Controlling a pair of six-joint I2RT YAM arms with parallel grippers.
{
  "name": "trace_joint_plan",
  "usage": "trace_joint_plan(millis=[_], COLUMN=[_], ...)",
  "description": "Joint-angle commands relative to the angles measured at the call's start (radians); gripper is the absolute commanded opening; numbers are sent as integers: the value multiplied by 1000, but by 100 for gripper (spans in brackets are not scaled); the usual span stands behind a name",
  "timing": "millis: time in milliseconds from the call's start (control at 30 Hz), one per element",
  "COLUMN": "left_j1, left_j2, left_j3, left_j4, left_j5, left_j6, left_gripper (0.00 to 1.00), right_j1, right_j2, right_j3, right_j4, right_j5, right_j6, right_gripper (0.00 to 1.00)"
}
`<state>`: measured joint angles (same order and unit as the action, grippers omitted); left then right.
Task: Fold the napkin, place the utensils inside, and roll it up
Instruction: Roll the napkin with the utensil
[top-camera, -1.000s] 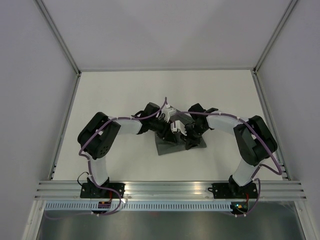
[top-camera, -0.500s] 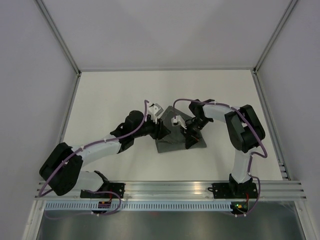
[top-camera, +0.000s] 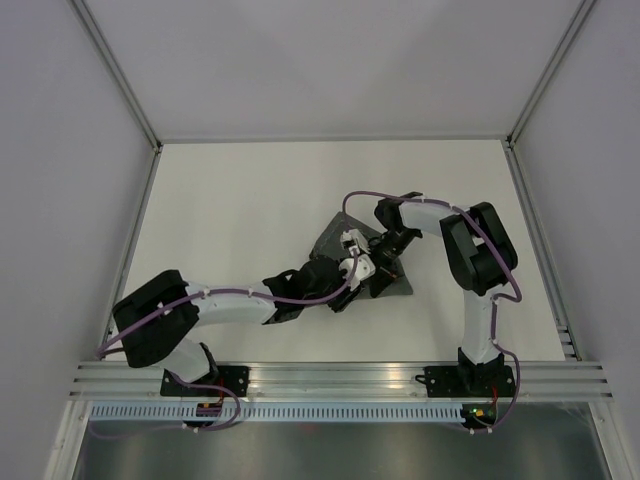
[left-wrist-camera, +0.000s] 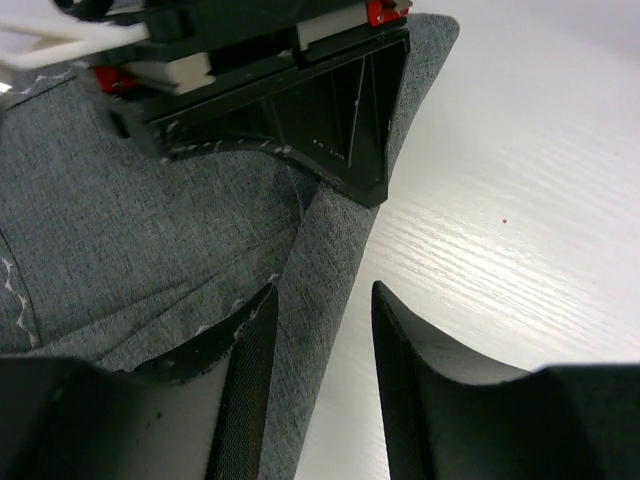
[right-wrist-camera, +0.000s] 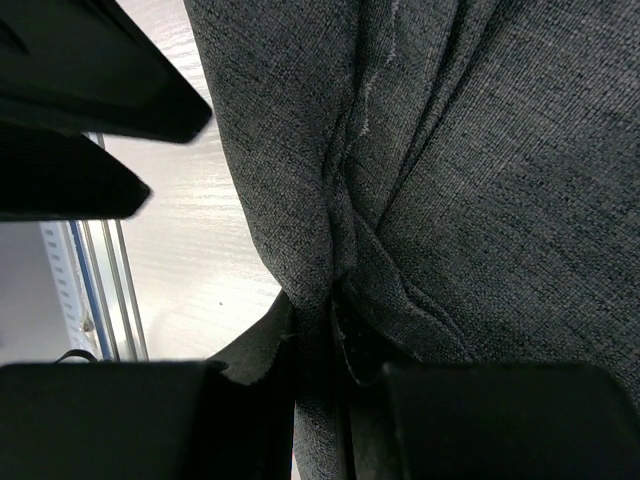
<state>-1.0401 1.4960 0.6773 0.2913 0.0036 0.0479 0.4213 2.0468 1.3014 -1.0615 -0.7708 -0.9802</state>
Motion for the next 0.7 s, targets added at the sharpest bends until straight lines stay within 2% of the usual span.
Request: trace_joint_plan(millis=[0,267,667], left_j1=[-31,-46,-48], left_j2=[71,181,240], left_j3=[85,156,131], left_j4=[-20,-32,5], left_j5=[-73,-73,-51], left_j6=[124,204,201], left_gripper=[48,49,48], right_j1=[5,7,4], right_j2=[79,118,167], right_j3=[-8,32,82], right_j4=[41,20,-2], right_j5=[103,114,117], right_j6=[-26,-11,6], right_gripper=[13,13,13])
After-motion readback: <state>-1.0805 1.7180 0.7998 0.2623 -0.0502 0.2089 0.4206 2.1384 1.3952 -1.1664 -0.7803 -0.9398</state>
